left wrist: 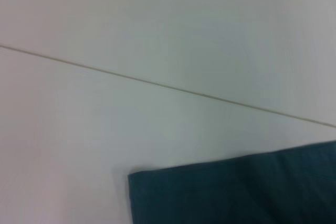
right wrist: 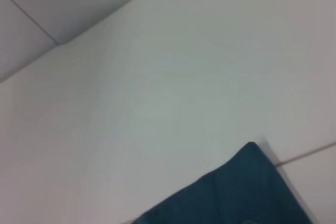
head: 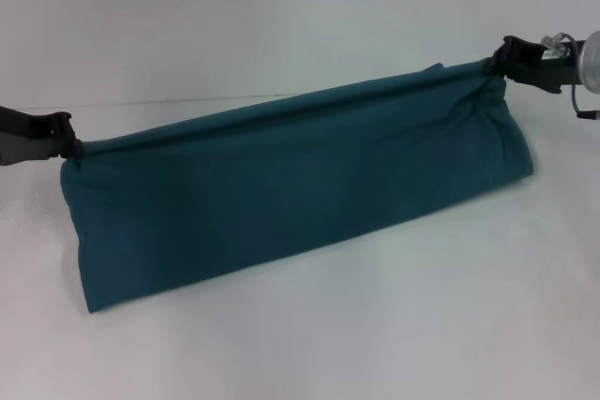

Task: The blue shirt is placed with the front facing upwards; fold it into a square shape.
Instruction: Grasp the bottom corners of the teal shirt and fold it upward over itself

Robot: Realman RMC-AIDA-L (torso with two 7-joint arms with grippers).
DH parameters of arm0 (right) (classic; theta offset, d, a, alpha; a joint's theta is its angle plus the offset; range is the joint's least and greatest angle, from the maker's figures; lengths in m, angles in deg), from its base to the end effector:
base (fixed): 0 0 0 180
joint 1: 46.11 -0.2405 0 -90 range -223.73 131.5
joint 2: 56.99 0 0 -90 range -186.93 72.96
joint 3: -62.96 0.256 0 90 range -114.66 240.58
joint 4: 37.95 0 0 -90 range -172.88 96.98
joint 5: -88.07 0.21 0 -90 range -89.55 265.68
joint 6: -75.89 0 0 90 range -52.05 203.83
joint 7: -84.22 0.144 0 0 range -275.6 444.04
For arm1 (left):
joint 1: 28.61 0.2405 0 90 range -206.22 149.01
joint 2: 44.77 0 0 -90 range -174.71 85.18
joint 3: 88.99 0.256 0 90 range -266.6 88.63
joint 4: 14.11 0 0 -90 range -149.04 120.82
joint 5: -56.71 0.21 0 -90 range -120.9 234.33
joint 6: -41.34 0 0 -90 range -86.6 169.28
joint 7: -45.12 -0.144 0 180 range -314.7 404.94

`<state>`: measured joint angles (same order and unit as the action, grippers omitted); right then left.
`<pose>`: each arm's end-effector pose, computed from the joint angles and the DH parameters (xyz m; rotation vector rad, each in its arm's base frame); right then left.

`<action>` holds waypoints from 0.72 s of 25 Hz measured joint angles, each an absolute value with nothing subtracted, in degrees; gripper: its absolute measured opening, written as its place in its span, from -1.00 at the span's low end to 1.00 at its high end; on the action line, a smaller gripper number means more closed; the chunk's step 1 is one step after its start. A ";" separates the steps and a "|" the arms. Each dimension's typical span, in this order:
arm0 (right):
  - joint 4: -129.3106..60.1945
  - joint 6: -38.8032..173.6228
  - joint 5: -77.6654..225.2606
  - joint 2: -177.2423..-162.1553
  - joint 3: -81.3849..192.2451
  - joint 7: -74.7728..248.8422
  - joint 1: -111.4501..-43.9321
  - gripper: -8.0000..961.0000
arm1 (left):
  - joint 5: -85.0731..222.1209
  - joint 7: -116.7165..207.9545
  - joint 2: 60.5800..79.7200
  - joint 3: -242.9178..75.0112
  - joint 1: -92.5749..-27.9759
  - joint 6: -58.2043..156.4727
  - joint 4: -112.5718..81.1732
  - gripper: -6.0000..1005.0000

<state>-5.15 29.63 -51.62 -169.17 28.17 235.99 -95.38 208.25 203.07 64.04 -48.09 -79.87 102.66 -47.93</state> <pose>0.2633 0.4788 0.0707 -1.6844 1.6095 0.5213 -0.2596 0.4623 0.0711 -1.8649 -1.6540 -0.1405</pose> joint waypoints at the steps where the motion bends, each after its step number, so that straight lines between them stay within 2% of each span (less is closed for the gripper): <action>1: -5.32 29.85 -51.17 -169.31 28.17 235.87 -95.56 -0.86 | 208.25 202.94 64.09 -47.94 -79.87 102.80 -48.11 -0.99; 8: -3.15 26.32 -43.49 -169.87 28.15 233.21 -95.38 -0.86 | 208.32 202.85 64.67 -47.61 -79.52 103.75 -49.87 -0.99; 18: -7.28 36.67 -43.04 -169.80 25.23 232.46 -95.06 -0.86 | 208.30 203.06 65.57 -47.60 -79.75 100.43 -49.93 -0.99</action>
